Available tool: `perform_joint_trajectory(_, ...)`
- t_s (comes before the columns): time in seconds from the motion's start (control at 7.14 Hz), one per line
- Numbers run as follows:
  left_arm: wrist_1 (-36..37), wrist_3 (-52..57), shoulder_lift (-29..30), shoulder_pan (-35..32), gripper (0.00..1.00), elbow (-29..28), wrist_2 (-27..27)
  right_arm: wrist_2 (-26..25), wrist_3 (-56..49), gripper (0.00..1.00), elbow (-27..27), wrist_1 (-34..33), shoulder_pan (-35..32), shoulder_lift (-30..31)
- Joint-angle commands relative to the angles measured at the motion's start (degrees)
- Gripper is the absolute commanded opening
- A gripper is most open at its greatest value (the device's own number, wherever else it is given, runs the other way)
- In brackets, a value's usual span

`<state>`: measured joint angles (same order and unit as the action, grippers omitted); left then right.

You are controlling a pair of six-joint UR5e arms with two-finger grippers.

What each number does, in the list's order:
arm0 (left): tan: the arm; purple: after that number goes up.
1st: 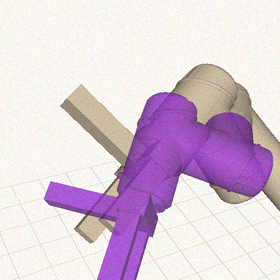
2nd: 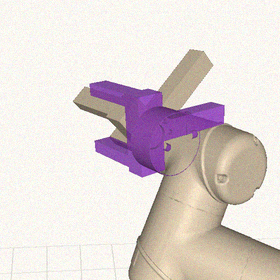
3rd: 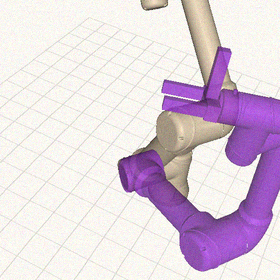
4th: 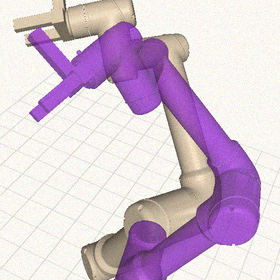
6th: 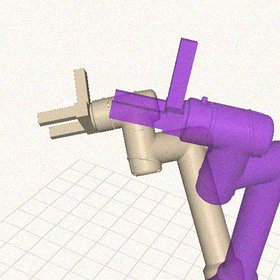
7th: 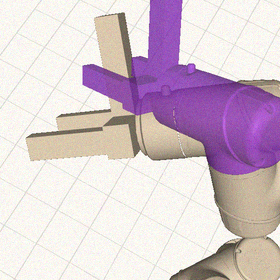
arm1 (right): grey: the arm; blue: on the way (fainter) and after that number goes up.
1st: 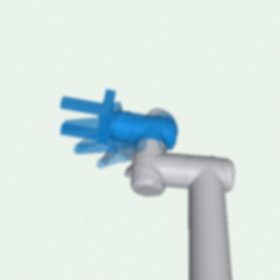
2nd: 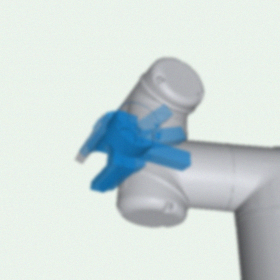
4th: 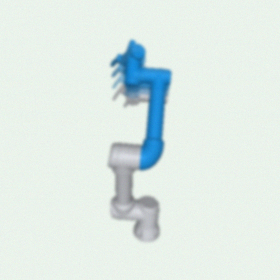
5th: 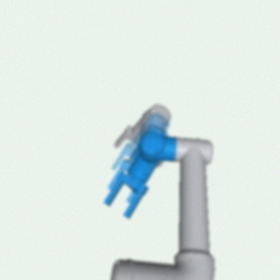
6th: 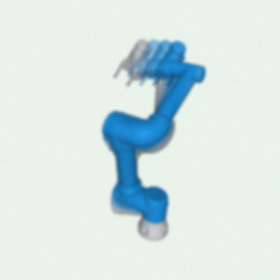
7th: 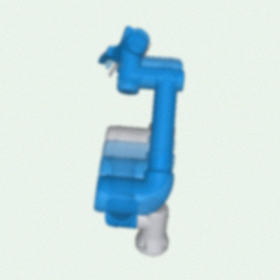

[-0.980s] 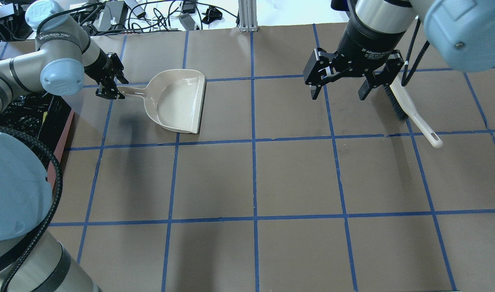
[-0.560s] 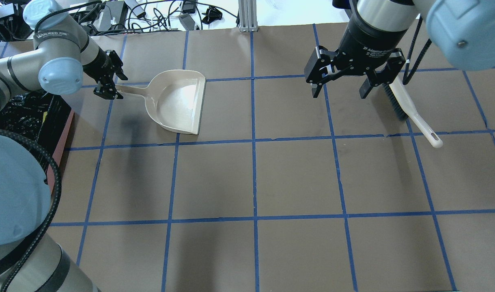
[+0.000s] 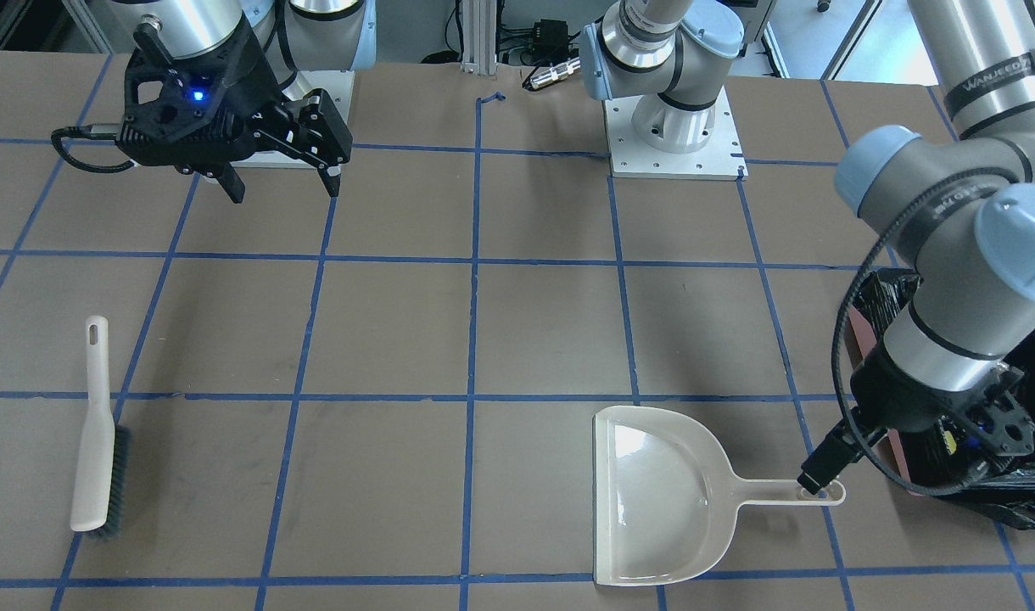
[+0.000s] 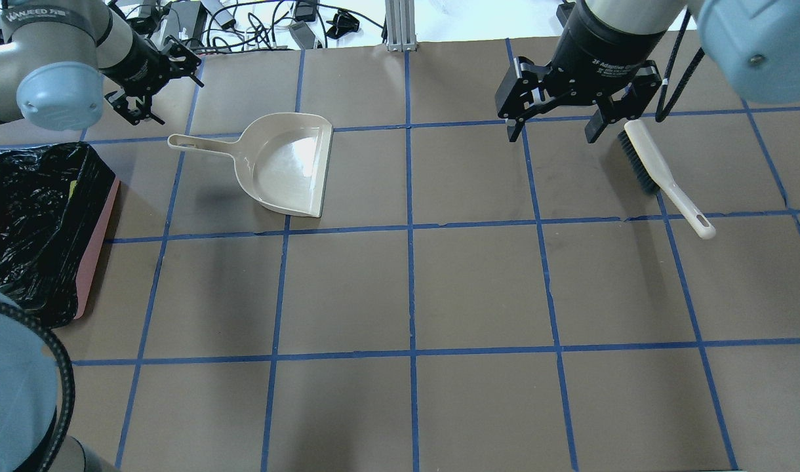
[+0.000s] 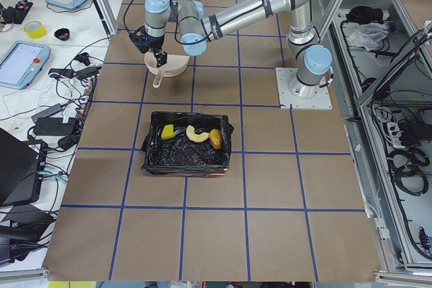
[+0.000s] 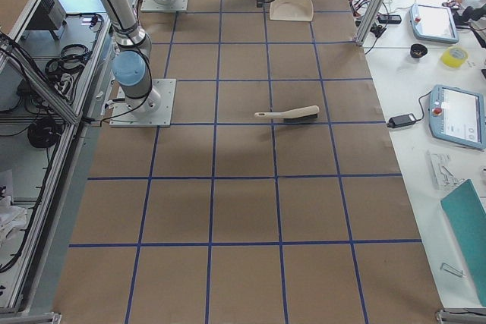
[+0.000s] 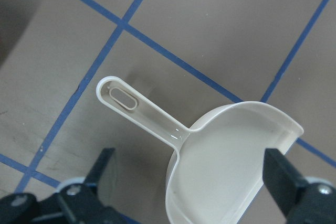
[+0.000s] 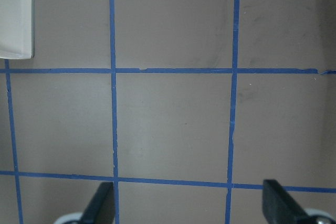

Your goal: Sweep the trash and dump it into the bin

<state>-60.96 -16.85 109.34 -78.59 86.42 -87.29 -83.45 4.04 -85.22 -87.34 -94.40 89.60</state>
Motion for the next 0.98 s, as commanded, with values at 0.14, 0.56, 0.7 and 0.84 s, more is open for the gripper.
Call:
perform_joint_trajectory(0.14,-11.3,6.8,-8.4,-11.7,1.0,0.2,-10.9,-0.7,-0.3,1.0,-0.1,-0.2,0.0,0.0)
perform_joint_trajectory(0.56,-15.8,10.5,-11.5,-14.3,1.0,0.6,-4.8,-0.7,-0.1,1.0,0.0,-0.1,0.0,0.0)
perform_joint_trajectory(0.7,-19.6,14.9,-12.7,-13.7,1.0,0.4,-3.6,-0.7,-0.1,1.0,0.0,-0.1,0.0,0.0)
perform_joint_trajectory(0.84,-22.0,19.2,-14.2,-13.4,1.0,0.3,-2.8,-0.8,-0.1,1.0,0.0,0.0,0.0,0.0)
